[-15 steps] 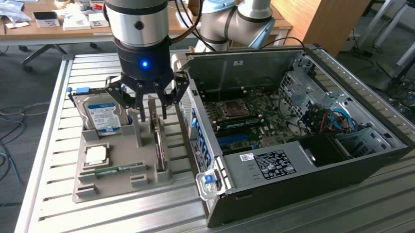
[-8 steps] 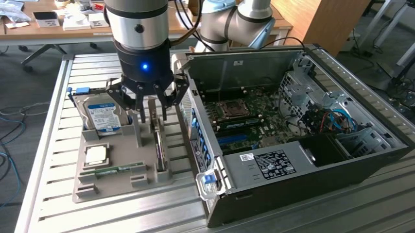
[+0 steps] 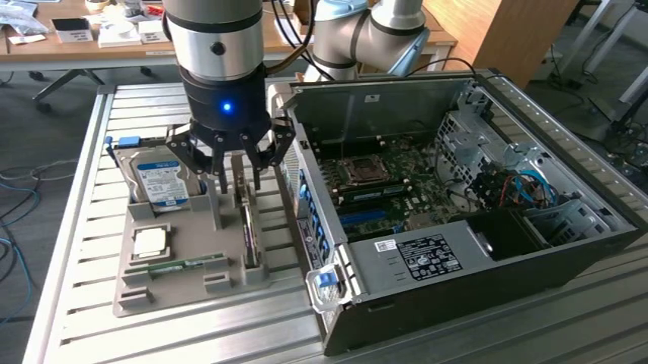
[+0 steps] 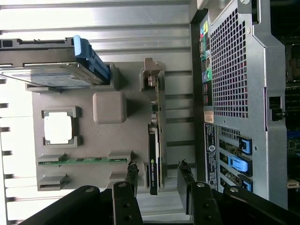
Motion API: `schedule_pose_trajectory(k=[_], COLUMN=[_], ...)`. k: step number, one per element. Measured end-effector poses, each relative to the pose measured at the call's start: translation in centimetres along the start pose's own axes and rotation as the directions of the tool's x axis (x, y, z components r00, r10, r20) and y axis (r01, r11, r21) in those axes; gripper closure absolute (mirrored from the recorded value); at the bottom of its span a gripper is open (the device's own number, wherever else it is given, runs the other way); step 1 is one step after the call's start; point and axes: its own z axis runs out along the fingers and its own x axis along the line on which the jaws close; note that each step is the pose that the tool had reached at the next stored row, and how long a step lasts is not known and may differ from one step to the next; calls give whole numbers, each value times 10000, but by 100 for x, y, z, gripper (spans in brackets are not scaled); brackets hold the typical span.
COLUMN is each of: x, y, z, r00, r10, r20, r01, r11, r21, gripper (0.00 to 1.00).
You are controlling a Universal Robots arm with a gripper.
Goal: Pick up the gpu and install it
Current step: 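Pick up the gpu and move the gpu toward the slot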
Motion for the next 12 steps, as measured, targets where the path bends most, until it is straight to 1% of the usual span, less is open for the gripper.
schedule_pose_trajectory(k=[8, 12], x=[0, 1], y=[0, -2], z=[1, 35], r00=[10000, 10000], r10=[0, 0], r20=[-1, 0], r01=[0, 0], r11=[10000, 10000], r21=[0, 0], gripper=[53, 53])
